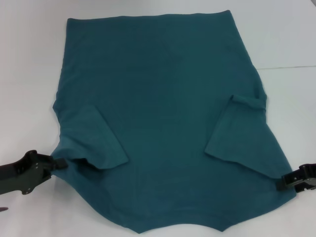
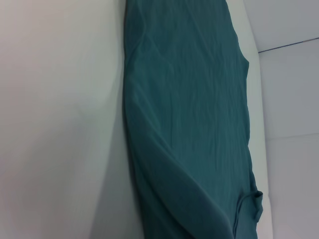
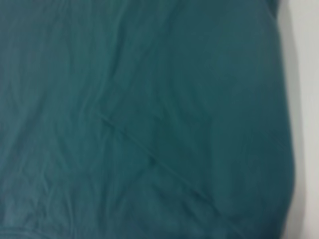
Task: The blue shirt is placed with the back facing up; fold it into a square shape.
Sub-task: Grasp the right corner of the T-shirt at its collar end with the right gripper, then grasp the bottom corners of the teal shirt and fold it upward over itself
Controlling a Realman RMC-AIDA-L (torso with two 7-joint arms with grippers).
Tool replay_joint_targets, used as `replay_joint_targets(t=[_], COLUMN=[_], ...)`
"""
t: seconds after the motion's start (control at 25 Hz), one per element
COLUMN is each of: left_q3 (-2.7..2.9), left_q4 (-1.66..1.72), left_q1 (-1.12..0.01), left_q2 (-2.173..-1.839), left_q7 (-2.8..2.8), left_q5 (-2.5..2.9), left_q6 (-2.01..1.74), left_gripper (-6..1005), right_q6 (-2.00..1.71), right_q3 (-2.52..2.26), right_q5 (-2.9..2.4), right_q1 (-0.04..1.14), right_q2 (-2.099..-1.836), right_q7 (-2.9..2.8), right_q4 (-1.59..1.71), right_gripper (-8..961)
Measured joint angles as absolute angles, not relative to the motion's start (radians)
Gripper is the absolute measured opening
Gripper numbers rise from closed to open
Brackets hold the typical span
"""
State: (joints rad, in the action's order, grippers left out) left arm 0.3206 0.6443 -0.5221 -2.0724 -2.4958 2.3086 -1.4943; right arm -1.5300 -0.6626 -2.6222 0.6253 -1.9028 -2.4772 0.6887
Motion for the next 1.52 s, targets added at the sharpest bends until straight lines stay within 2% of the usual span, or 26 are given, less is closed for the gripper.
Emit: replay_joint_targets(t=[0.28,0.76,1.16,1.28,1.52], left_q3=[0.321,0.321,0.321,0.325,0.333], left_q4=[0.644,0.644,0.644,0.648,0.686], left_q1=[-0.522,-0.521,-0.52,-0.518,-0.513], left_q2=[-2.072,-2.072,-2.072,-2.072,-2.054], left_q7=[-2.496,-2.496,-2.493,-2.489,-2.473], left_q5=[2.308,2.303,2.301,2.302,2.362], left_q6=[-1.493,-1.492,-1.501,-1.517,-1.589], left_gripper=[7,8,8,8,7], right_q6=[-1.524,-1.535,-1.545,-1.575,-1.658], right_q3=[-0.665,-0.658,-0.648,-0.628,-0.618], right_q5=[-2.621,-2.617,-2.617,-2.617,-2.617], right_q1=[0.65,0.657,0.648,0.645,0.614], right_q2=[-1.924,-1.927,-1.917,-1.914,-1.903], right_q7=[-2.477,-2.482,-2.487,-2.482,-2.48], right_q4=[0.687,0.695,0.698,0.705,0.756], right_gripper=[617,613,151,51,51])
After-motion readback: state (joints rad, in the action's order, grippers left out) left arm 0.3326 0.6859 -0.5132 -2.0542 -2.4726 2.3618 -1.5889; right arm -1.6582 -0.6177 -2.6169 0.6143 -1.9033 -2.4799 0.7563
